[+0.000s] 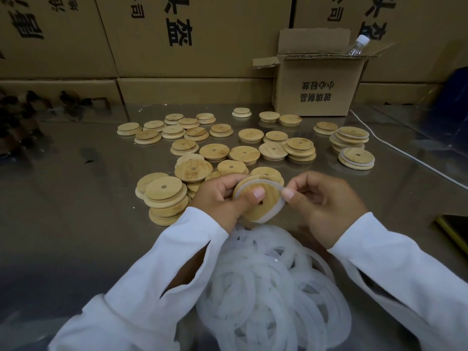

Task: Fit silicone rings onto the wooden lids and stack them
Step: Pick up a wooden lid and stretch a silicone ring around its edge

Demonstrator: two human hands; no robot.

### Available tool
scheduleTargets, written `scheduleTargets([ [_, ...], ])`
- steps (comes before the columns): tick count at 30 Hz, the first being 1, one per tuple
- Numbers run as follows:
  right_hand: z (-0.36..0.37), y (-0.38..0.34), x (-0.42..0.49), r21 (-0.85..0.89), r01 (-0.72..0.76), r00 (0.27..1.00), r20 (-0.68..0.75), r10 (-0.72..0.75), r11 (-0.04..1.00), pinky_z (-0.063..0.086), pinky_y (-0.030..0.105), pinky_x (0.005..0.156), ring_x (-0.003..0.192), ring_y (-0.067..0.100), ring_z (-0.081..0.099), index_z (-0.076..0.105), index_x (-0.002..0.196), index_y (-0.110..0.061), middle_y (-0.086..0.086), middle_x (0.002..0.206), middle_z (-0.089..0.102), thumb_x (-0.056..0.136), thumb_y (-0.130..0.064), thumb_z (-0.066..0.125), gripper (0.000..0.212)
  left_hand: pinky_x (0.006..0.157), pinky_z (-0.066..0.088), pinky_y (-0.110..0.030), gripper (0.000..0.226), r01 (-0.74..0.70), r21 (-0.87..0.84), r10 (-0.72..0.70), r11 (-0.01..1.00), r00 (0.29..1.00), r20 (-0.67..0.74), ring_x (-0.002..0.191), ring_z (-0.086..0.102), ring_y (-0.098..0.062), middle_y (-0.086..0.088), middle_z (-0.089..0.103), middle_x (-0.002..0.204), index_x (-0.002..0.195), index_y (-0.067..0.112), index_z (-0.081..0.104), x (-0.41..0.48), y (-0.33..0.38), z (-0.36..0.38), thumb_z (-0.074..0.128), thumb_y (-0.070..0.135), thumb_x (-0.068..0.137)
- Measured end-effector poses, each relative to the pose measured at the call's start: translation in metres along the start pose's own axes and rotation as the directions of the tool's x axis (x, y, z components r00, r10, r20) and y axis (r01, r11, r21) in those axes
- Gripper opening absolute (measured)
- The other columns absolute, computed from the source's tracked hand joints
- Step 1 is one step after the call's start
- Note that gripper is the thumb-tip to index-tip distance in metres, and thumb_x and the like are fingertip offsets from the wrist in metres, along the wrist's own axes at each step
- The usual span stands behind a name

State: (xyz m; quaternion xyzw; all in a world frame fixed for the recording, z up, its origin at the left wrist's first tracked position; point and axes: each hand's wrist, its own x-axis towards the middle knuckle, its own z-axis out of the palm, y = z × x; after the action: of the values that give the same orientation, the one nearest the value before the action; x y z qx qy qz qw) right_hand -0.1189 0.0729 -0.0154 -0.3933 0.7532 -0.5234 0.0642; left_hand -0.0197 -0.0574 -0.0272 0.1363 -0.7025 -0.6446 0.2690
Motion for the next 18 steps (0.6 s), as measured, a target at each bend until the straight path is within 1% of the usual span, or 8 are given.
scheduleTargets([
  [3,-0.0002,-0.0001,-0.0004,0.029,-0.022,0.999,0.028,0.021,0.999,0.049,0.043,0.085,0.081,0.023,0.061,0.061,0.067,-0.023,-0.003,0.075,0.066,0.083,-0.014,0.063,0.018,0.071,0.055,-0.031,0.02,-0.013,0.015,0.013,1.0,1.0,0.002,0.077,0.066,-0.016,0.002,0.072,0.076,0.082,0.023,0.07,0.0009,-0.001,-0.0035,0.066,0.027,0.063],
  [5,0.0006,-0.0009,-0.0012,0.037,-0.019,0.999,0.027,0.018,0.999,0.049,0.043,0.085,0.081,0.024,0.061,0.061,0.067,-0.023,-0.002,0.074,0.065,0.082,-0.014,0.063,0.018,0.072,0.054,-0.037,0.017,-0.016,0.016,0.016,1.0,1.0,0.005,0.079,0.066,-0.019,0.0,0.072,0.078,0.08,0.026,0.071,0.0008,-0.0021,-0.0044,0.066,0.028,0.064],
  [8,-0.0006,-0.0025,-0.0017,0.019,0.003,1.0,0.021,-0.003,1.0,0.05,0.041,0.082,0.079,0.022,0.061,0.06,0.067,-0.023,-0.002,0.074,0.065,0.082,-0.013,0.064,0.018,0.076,0.054,-0.039,0.013,0.003,-0.035,-0.003,0.999,1.0,-0.002,0.079,0.066,-0.02,0.0,0.072,0.077,0.074,0.026,0.073,0.0006,-0.0033,-0.003,0.066,0.026,0.064],
  [10,-0.002,-0.0032,-0.0017,-0.017,0.023,0.999,0.023,-0.023,1.0,0.05,0.039,0.081,0.078,0.02,0.061,0.061,0.068,-0.024,-0.004,0.074,0.065,0.082,-0.015,0.064,0.017,0.083,0.052,-0.041,0.015,0.016,-0.059,-0.016,0.998,1.0,0.0,0.082,0.066,-0.022,-0.003,0.072,0.079,0.078,0.024,0.072,0.0012,-0.0048,-0.0025,0.068,0.024,0.064],
  [12,-0.0028,-0.0033,-0.0019,-0.04,0.038,0.999,0.019,-0.037,0.998,0.05,0.037,0.08,0.078,0.019,0.061,0.06,0.067,-0.025,-0.005,0.074,0.065,0.081,-0.015,0.065,0.018,0.083,0.052,-0.041,0.016,0.03,-0.083,-0.028,0.996,0.999,0.015,0.082,0.067,-0.022,-0.004,0.072,0.08,0.08,0.023,0.072,0.0011,-0.0043,-0.0033,0.075,0.023,0.064],
  [14,-0.003,-0.0032,-0.0025,-0.058,0.044,0.999,0.019,-0.043,0.997,0.049,0.035,0.079,0.078,0.018,0.06,0.06,0.068,-0.024,-0.005,0.074,0.065,0.082,-0.016,0.065,0.017,0.082,0.053,-0.042,0.016,0.039,-0.095,-0.037,0.995,0.999,0.021,0.081,0.067,-0.02,-0.005,0.072,0.081,0.079,0.023,0.073,0.0011,-0.0041,-0.0043,0.077,0.024,0.064],
  [16,-0.0029,-0.0028,-0.0029,-0.081,0.053,0.998,0.024,-0.051,0.995,0.048,0.029,0.076,0.077,0.014,0.06,0.06,0.068,-0.024,-0.007,0.074,0.064,0.082,-0.016,0.064,0.017,0.082,0.053,-0.043,0.013,0.045,-0.094,-0.045,0.995,0.999,0.008,0.081,0.067,-0.021,-0.005,0.072,0.08,0.077,0.024,0.073,0.0016,-0.0038,-0.0053,0.072,0.024,0.064],
  [18,-0.0026,-0.0029,-0.0035,-0.118,0.071,0.997,0.019,-0.069,0.99,0.045,0.019,0.071,0.073,0.005,0.058,0.059,0.067,-0.026,-0.011,0.072,0.063,0.082,-0.018,0.064,0.018,0.082,0.053,-0.044,0.015,0.049,-0.095,-0.05,0.994,0.999,0.0,0.082,0.067,-0.022,-0.005,0.073,0.081,0.077,0.025,0.073,0.0023,-0.0037,-0.0064,0.067,0.025,0.064],
])
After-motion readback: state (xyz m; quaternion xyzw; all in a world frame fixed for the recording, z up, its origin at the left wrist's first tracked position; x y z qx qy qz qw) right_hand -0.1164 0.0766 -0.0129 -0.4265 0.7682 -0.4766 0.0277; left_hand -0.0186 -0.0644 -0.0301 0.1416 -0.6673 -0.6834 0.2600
